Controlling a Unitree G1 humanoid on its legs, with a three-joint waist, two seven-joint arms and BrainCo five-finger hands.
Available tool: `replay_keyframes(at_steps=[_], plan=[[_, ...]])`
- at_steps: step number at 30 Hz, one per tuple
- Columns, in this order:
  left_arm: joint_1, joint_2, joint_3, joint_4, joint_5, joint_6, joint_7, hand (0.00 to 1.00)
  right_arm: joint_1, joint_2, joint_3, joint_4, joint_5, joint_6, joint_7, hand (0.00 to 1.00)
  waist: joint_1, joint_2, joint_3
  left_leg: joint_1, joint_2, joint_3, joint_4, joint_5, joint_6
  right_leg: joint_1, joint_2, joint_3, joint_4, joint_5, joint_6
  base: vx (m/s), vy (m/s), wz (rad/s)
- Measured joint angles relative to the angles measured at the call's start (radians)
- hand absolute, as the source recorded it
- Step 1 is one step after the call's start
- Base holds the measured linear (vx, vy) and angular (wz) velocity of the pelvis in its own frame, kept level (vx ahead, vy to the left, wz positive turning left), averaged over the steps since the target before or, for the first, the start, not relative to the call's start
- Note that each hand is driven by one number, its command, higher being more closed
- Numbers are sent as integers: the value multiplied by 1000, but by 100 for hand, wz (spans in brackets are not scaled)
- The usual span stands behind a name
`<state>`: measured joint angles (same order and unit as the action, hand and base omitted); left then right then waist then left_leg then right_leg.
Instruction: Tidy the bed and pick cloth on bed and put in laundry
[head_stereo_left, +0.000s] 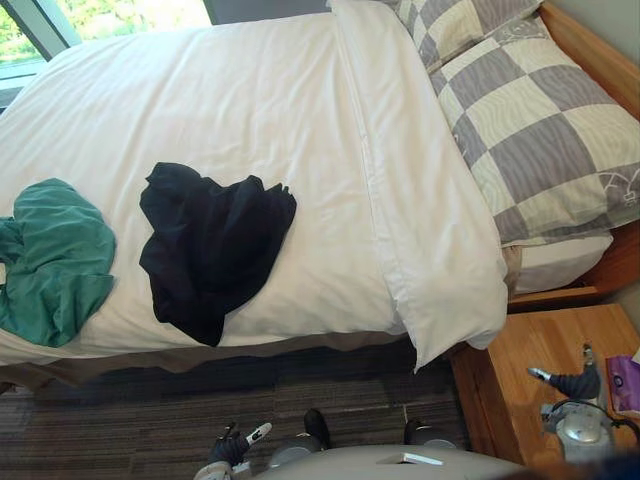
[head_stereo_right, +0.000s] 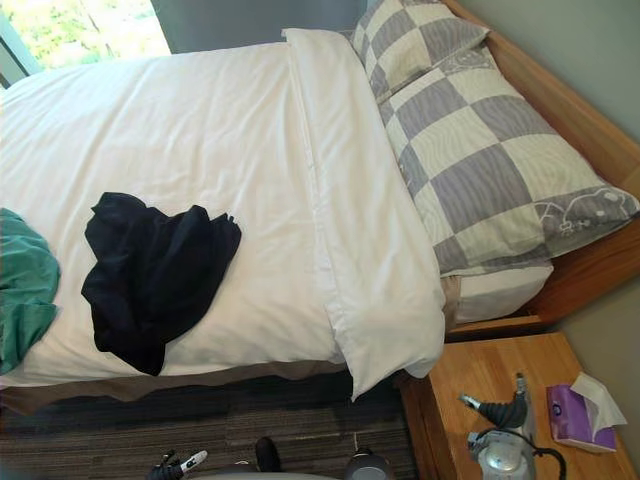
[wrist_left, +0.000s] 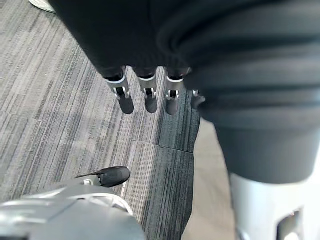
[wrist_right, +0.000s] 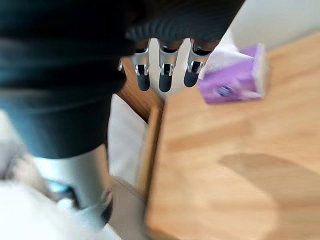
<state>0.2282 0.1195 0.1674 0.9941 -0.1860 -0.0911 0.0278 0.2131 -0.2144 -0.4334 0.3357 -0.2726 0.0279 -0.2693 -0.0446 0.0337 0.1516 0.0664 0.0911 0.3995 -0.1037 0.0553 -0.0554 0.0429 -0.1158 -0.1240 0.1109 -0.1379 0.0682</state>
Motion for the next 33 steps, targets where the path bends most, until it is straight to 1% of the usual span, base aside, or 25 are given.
replay_keyframes(at_steps=[1, 2, 4, 5, 6, 9, 11, 12, 14, 15, 17, 18, 20, 22, 23, 25, 27, 29, 32, 33], plan=[[1, 0, 2, 0, 0, 1, 0, 0, -22, 0, -14, -20, 61, -4, -1, 100, 0, -2, 0, -1, 0, -1, 0, 0, 0, 0, 0, 0, -2, 0, 0, 0, 0, 0], [1, 1, 2, 0, 0, 2, 0, 0, -36, 0, -24, -38, 95, -6, -2, 100, 0, -3, 0, -2, 0, -3, 0, -1, -1, 0, 0, 0, -4, 0, 0, 30, 3, 2], [2, 1, 14, 0, 0, 2, -5, 0, -80, 1, -30, -77, 218, -27, -9, 100, 1, -3, 0, -4, -2, -12, 0, -2, 0, -1, 0, -1, -7, 0, 0, 34, 4, 3], [2, 1, 20, 0, -1, 2, -7, 0, -92, 3, -30, -88, 249, -36, -10, 100, 0, -3, 0, -7, -3, -15, 0, -2, 0, -1, 0, -4, -8, 0, 0, 47, -3, 15], [0, 3, 35, -2, -1, 3, -8, 0, -122, 12, -29, -114, 370, -68, -14, 100, 1, -2, 0, -16, -4, -27, 0, -2, 2, 0, -1, -18, -8, 0, 0, 47, -6, 17], [0, 8, 41, 0, -1, 13, -8, 0, -181, 48, -22, -152, 512, -112, -23, 100, 9, -3, 6, -23, -5, -36, 0, -1, 2, -1, -2, -32, -8, -1, 0, 35, -2, 15], [-1, 7, 41, -1, -1, 19, -5, 0, -236, 84, 26, -190, 653, -166, -33, 100, 9, -1, 11, -51, -7, -57, 1, 5, 9, -16, -4, -47, -8, -3, 0, 18, 9, 28], [-2, 7, 41, -1, -1, 19, -4, 0, -251, 91, 37, -197, 675, -176, -35, 100, 10, -2, 14, -57, -7, -59, 1, 7, 9, -21, -5, -50, -7, -3, 0, 18, 13, 23], [-6, 7, 41, 0, -1, 23, 3, 0, -315, 97, 78, -199, 740, -197, -47, 100, 32, 5, 31, -85, -11, -79, 4, 15, 14, -40, -6, -66, -5, -2, 0, 21, 11, 23], [-11, 7, 41, 0, -2, 23, 6, 0, -332, 97, 84, -199, 763, -203, -48, 100, 36, 5, 42, -85, -11, -82, 5, 17, 14, -38, -7, -70, -3, -2, 0, 19, 11, 24], [-19, 7, 39, -1, -24, 23, 17, 0, -419, 97, 114, -187, 822, -221, -49, 100, 53, 13, 81, -97, -13, -98, 6, 23, 16, -46, -10, -85, 9, -5, -5, -6, 15, 20], [-19, 7, 38, -1, -30, 23, 17, 0, -436, 97, 121, -185, 839, -227, -49, 100, 54, 14, 83, -107, -14, -102, 6, 25, 16, -57, -10, -85, 15, -6, -5, -24, 20, 18], [-35, 7, 36, -2, -59, 22, 23, 0, -551, 97, 138, -151, 922, -252, -49, 100, 64, 21, 124, -143, -17, -111, 7, 39, 21, -106, -18, -88, 55, -17, -8, -42, 22, 16], [-59, 7, 27, -2, -77, 22, 23, 0, -615, 96, 139, -136, 971, -259, -49, 100, 65, 27, 160, -158, -24, -122, 7, 47, 26, -133, -30, -96, 96, -33, -9, -49, 22, 21], [-76, 8, 26, -6, -81, 18, 24, 0, -653, 96, 148, -120, 1001, -274, -49, 100, 67, 30, 182, -171, -29, -131, 7, 51, 29, -152, -36, -98, 123, -43, -8, -47, 21, 29], [-96, 12, 2, -35, -103, 12, 24, 0, -691, 96, 149, -114, 1037, -288, -49, 100, 69, 34, 196, -208, -37, -143, 7, 62, 33, -199, -49, -110, 163, -61, -8, -30, 16, 29], [-112, 12, -14, -70, -133, -3, 24, 0, -730, 95, 146, -114, 1079, -302, -49, 100, 84, 39, 223, -238, -45, -144, 8, 69, 37, -247, -64, -110, 209, -78, -7, -8, 15, 16], [-129, 16, -14, -73, -161, -7, 24, 0, -743, 93, 140, -114, 1091, -316, -49, 100, 90, 41, 238, -270, -54, -154, 29, 68, 37, -281, -80, -113, 247, -94, -6, 4, 7, 23], [-159, 20, -14, -105, -202, -12, 25, 0, -782, 93, 123, -121, 1114, -335, -59, 100, 93, 48, 260, -371, -65, -158, 105, 47, 39, -380, -116, -113, 342, -127, -8, 8, -5, 26], [-168, 21, -14, -113, -219, -13, 24, 0, -794, 93, 123, -127, 1114, -341, -59, 100, 93, 50, 280, -399, -65, -155, 144, 31, 41, -402, -127, -113, 371, -139, -9, 3, -22, 11]])
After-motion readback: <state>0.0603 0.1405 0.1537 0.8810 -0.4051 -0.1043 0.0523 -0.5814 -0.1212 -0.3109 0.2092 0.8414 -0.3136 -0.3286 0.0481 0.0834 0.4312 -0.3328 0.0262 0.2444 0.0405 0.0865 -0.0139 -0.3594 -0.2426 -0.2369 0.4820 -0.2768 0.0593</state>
